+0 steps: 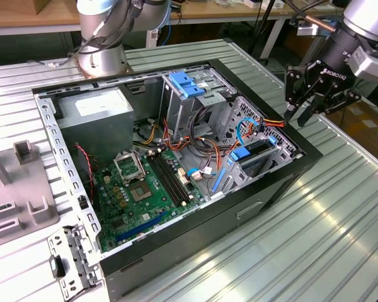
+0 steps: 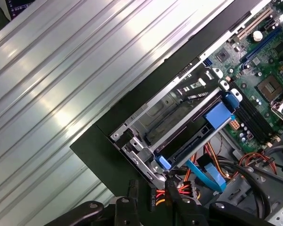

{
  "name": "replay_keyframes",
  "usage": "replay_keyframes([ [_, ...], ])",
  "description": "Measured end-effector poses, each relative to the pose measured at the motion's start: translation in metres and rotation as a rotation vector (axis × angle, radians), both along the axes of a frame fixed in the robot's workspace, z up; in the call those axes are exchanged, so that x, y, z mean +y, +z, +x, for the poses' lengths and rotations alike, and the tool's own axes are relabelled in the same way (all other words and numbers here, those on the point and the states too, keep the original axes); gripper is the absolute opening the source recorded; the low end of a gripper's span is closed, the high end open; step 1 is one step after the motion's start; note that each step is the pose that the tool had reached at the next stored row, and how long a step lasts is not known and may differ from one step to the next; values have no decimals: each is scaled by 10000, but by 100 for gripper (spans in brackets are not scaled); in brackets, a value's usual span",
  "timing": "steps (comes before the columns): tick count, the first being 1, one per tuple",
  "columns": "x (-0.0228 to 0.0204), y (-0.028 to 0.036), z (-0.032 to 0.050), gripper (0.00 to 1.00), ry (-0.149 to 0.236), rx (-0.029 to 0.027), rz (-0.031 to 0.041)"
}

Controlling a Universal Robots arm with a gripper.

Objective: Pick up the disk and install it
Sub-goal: 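Insert the first disk wire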

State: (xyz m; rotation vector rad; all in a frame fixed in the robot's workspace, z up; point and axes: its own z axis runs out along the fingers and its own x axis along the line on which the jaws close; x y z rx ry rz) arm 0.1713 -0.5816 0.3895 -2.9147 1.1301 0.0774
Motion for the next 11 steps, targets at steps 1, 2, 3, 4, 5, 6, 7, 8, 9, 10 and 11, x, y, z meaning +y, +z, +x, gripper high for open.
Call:
replay_keyframes([
  [1, 14, -14, 11, 36, 14, 0, -4],
  [2, 23, -26, 17, 36, 19, 0, -2],
  [3, 31, -34, 21, 36, 24, 0, -1],
  [4, 47, -52, 32, 36, 34, 0, -1],
  [5, 54, -64, 38, 36, 39, 0, 0],
  [6, 65, -84, 48, 36, 46, 0, 0],
  [7, 76, -105, 56, 36, 53, 0, -2],
  [8, 86, -125, 61, 36, 61, 0, -2],
  [9, 92, -135, 63, 36, 65, 0, -1],
  [10, 96, -145, 65, 36, 70, 0, -1],
  [11, 100, -155, 66, 36, 79, 0, 0],
])
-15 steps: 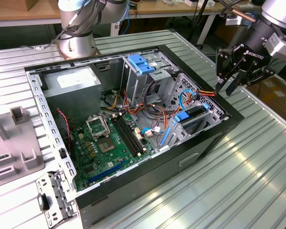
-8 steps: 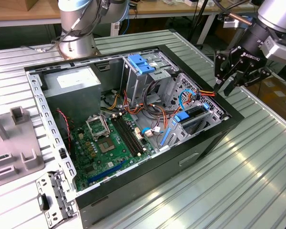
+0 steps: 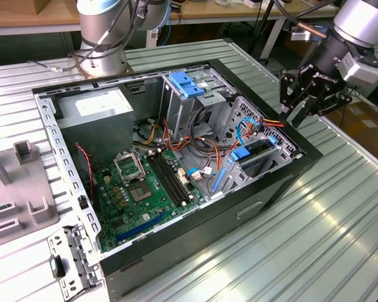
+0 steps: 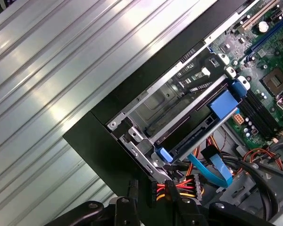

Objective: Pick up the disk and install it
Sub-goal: 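Insert the first disk wire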

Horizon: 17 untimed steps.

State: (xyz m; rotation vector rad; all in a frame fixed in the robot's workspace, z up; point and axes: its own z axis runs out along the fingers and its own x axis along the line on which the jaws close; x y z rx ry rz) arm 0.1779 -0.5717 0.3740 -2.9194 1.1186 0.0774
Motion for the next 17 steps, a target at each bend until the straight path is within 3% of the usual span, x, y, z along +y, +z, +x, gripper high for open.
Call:
replay_keyframes([
  [7, 7, -72, 20, 36, 70, 0, -2],
  [8, 8, -113, 33, 36, 130, 0, -2],
  [9, 8, -126, 37, 22, 157, 0, -6],
  [10, 9, -148, 43, 20, 197, 0, -4],
  [11, 9, -53, 45, 20, 214, 0, 5],
  [12, 11, -34, 45, 20, 214, 0, 4],
  [14, 20, -32, 44, 20, 215, 0, 25],
  [17, 35, -30, 38, 20, 215, -2, 139],
])
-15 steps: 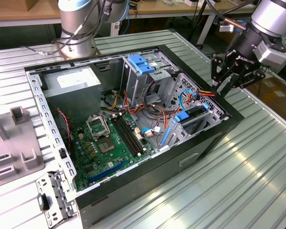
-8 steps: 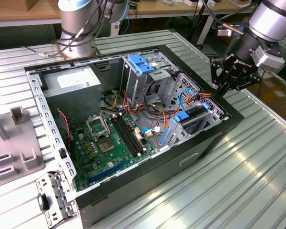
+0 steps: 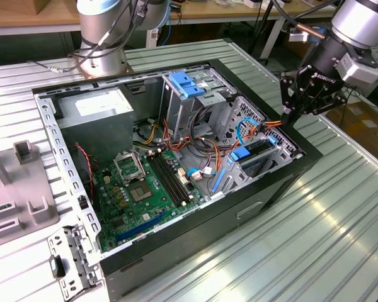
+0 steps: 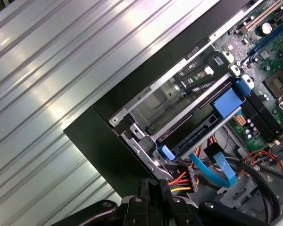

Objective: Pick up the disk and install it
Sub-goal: 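Insert the first disk wire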

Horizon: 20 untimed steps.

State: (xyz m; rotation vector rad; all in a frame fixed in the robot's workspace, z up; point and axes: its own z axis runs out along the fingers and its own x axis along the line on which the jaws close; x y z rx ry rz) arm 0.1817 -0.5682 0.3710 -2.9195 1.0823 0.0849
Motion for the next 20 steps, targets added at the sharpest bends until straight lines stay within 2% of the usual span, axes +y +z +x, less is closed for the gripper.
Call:
replay_keyframes([
  [1, 1, 0, -3, 20, 0, 0, 58],
  [3, 1, 0, -5, 20, 0, 0, 122],
  [9, 1, -1, -5, 20, -1, 0, 126],
  [10, 1, -1, -5, 21, 0, 0, 127],
  [11, 1, -1, -5, 28, 0, 0, 127],
  [14, -6, -7, -5, 28, -1, 0, 130],
  [20, -78, -18, -5, 28, 0, 1, 126],
])
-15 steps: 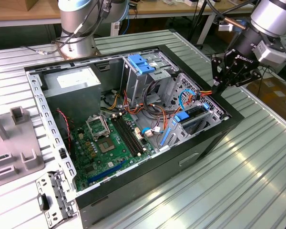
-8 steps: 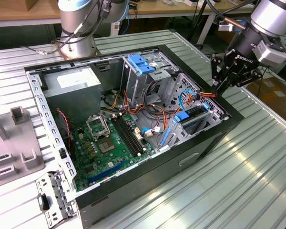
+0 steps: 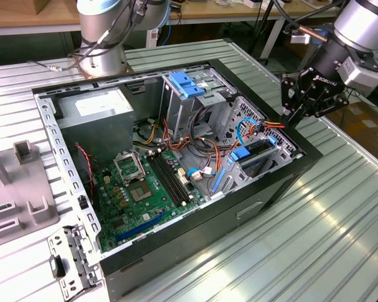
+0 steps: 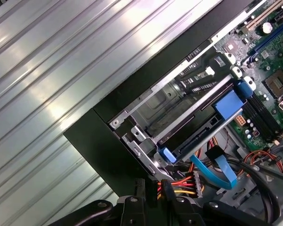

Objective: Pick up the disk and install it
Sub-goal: 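Insert the first disk wire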

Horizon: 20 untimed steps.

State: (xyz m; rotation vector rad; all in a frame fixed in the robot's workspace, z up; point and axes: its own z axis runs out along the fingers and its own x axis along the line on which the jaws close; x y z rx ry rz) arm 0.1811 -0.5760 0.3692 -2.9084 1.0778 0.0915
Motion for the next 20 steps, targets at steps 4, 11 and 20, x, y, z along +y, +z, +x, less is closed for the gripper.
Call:
replay_keyframes([
  [4, -7, -9, -9, 28, 0, -1, 1],
  [11, 3, -40, -9, 28, -15, 0, 0],
  [20, 3, -41, -9, 17, -19, 0, 1],
])
